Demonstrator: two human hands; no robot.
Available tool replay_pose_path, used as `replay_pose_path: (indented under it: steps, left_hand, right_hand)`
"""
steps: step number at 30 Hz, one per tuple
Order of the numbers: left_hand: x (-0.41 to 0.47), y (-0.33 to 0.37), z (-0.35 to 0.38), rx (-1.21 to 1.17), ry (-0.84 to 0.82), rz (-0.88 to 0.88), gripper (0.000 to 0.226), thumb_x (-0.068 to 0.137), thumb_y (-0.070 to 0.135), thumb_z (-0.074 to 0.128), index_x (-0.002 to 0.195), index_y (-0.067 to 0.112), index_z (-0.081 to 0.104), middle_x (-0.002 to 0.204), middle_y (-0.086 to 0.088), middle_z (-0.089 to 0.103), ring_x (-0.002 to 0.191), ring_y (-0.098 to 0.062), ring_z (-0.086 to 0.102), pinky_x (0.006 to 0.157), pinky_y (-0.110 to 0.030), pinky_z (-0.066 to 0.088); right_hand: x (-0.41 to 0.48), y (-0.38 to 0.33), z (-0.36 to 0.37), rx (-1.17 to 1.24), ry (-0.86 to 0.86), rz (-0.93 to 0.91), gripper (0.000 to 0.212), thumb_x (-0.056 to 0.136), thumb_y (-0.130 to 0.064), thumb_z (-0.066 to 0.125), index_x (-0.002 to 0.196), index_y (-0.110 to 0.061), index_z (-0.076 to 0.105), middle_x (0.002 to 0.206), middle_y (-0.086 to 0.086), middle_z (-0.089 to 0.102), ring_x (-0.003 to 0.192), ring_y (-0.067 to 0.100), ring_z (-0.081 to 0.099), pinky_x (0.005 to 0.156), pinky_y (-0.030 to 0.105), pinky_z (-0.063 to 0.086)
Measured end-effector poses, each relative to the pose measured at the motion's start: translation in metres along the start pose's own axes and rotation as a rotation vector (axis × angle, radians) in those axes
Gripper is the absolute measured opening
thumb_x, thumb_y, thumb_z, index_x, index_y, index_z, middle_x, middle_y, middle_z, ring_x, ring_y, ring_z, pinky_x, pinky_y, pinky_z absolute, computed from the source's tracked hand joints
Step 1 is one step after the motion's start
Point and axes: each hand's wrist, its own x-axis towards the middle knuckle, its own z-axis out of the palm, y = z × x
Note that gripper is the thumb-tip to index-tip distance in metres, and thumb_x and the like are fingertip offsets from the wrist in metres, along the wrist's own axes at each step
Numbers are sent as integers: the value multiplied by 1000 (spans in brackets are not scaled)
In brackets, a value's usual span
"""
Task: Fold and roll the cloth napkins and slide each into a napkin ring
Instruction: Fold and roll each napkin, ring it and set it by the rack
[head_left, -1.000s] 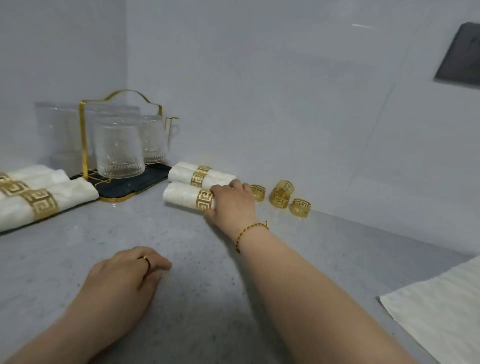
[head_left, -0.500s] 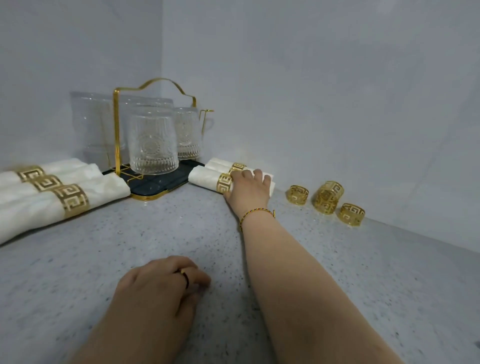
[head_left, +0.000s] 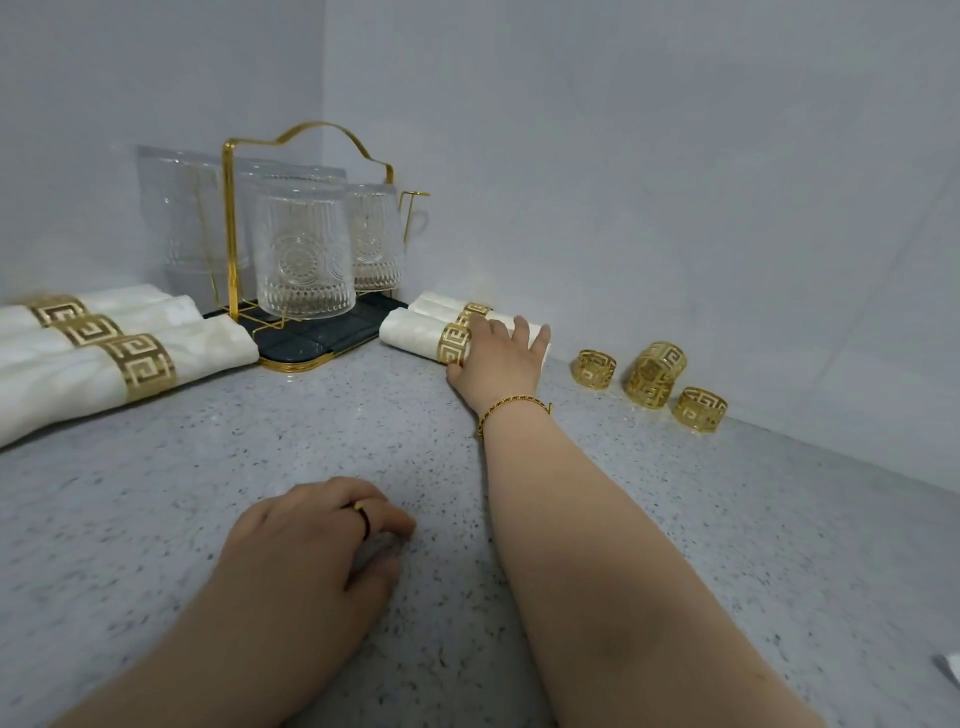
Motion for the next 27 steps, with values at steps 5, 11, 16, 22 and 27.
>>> replay_pose_path:
  steps: [5,11,16,22,27]
  left_hand:
    - [-1,2,-4,38,-45,-15,39,45,63,3,71,60,32,89,45,28,92,10,34,88,-19,26]
    - [2,7,-7,93,-100,-60,10,87,51,36,88,58,29,96,40,28,104,6,33,102,-20,29]
    - [4,9,-7,152,-96,-71,28,91,43,42,119,45,43,126,22,40,122,-4,37,102,-24,29]
    - [-2,21,-8,208,-84,-87,29,93,39,43,119,31,53,126,13,50,117,-9,44,93,-24,34]
    - [-10,41,-13,299,-51,-120,25,93,38,43,105,26,62,112,6,61,101,-15,55,76,-26,43]
  right_hand:
    - [-1,1,0,4,9,2,60,88,-34,48,140,-13,26,145,7,33,142,30,7,112,52,-7]
    - [-19,4,-12,108,83,11,59,88,-36,47,139,-13,29,145,5,33,142,28,6,113,49,-8]
    - [-79,31,-51,223,90,79,48,89,-31,49,133,-16,39,139,2,42,137,22,19,113,44,-1]
    - [-197,101,-118,135,-115,160,46,89,-36,49,132,-21,42,140,0,41,132,19,30,111,35,15]
    - [-308,159,-168,79,-201,236,54,88,-41,52,135,-22,36,142,-3,39,132,16,33,106,25,26]
